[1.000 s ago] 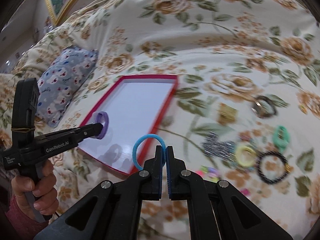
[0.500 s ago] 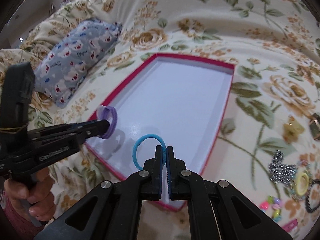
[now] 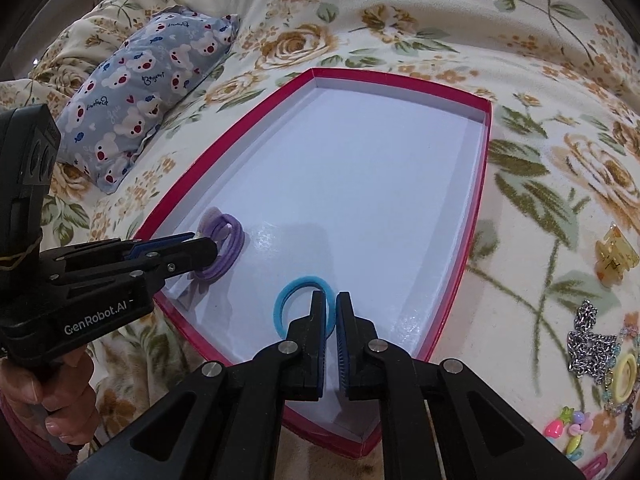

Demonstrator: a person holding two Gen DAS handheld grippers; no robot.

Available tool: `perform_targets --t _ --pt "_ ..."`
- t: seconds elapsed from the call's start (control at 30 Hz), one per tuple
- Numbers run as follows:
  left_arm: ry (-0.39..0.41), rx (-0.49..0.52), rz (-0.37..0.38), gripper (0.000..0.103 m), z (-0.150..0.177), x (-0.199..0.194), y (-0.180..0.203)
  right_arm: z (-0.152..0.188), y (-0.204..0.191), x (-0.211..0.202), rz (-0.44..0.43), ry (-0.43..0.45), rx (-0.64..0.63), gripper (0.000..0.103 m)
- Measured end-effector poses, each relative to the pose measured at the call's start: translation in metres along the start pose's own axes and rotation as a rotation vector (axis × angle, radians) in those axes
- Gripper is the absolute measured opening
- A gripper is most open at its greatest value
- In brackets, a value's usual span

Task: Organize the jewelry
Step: 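Carry both hair ties into the white box and open both tools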

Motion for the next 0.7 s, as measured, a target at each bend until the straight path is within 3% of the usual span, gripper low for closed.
perform_targets --t 0.2,0.3,0.33,0.4,0.47,0.6,0.7 --pt "0.005 -0.006 -0.012 0.022 0.003 -0.002 0.001 0.000 0.000 -0.003 -0.009 0.007 0.005 0.008" --pt "0.017 0.002 -0.022 0.035 0.004 -0.007 0.005 -0.001 0.002 -0.012 -0.017 0.024 0.021 0.010" --pt "0.025 0.005 -0.024 0.043 0.004 -0.010 0.006 -0.001 0.005 -0.017 -0.015 0.035 0.034 0.011" --pt "0.052 0.008 -0.019 0.053 0.005 -0.018 0.010 -0.001 0.012 -0.028 -0.008 0.059 0.055 0.024" --pt "0.079 0.014 -0.014 0.059 0.006 -0.026 0.015 0.000 0.021 -0.039 0.003 0.081 0.086 0.029" --pt "0.101 0.021 0.002 0.063 0.011 -0.037 0.025 0.008 0.047 -0.059 0.019 0.117 0.159 0.040" --pt "0.102 0.035 0.019 0.064 0.015 -0.040 0.036 0.016 0.071 -0.072 0.043 0.130 0.216 0.041"
Point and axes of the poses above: each gripper's, at about its wrist camera, not at the fingertips, and x roughly the way its jaws point, y to its right, z to its underside, the point moved 5 cm from there along x, roughly the way its jaws point, and after that the axes turned 15 degrees about z, right-handed, at the moved point
